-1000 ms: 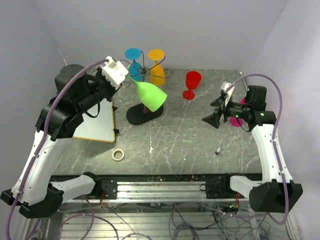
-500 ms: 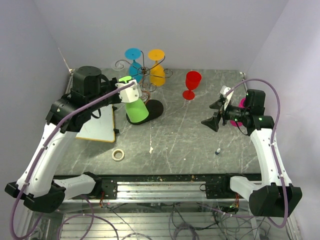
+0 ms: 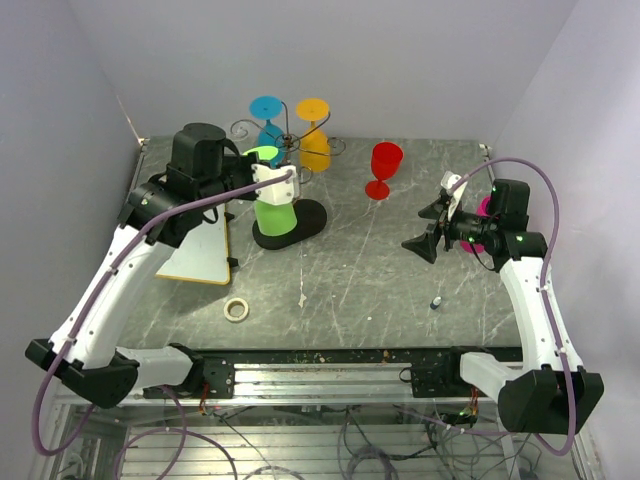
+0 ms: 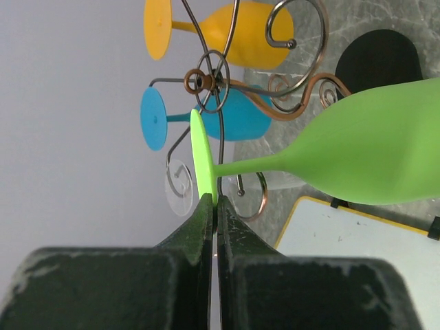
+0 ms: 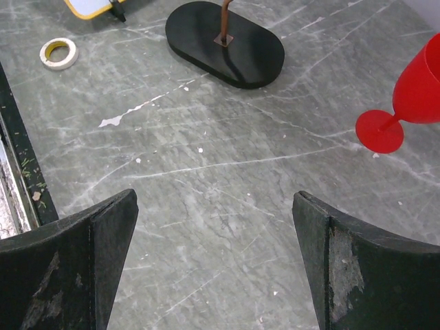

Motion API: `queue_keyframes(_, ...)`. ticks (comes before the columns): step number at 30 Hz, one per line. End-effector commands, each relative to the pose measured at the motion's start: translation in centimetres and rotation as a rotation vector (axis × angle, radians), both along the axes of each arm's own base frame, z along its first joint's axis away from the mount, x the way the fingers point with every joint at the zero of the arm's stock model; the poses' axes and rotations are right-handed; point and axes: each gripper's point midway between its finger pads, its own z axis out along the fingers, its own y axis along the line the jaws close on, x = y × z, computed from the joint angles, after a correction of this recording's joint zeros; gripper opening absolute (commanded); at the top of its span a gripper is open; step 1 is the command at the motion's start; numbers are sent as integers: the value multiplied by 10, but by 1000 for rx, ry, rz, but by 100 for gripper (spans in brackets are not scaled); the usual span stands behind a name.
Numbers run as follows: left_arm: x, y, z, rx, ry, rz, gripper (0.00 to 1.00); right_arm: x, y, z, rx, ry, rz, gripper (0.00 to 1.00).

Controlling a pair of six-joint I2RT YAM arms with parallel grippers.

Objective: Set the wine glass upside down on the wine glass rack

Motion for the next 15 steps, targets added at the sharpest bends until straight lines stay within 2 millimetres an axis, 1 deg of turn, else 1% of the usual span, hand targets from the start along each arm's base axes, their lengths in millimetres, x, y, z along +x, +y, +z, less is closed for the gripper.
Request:
queue_keyframes(1,12,-18,15,-25,-82,-45,7,0,2,1,10,-11,8,95)
queue_keyframes(5,25,-14,13,-4,-105,17,7,0,2,2,9,-15,6,95)
queue_keyframes(8,34,-12,16,-40,-126,70,7,0,2,2,11,-15,6,95)
queue_keyframes(15,41,-1,12,-40,-147,155,7,2,2,0,11,-8,3,95)
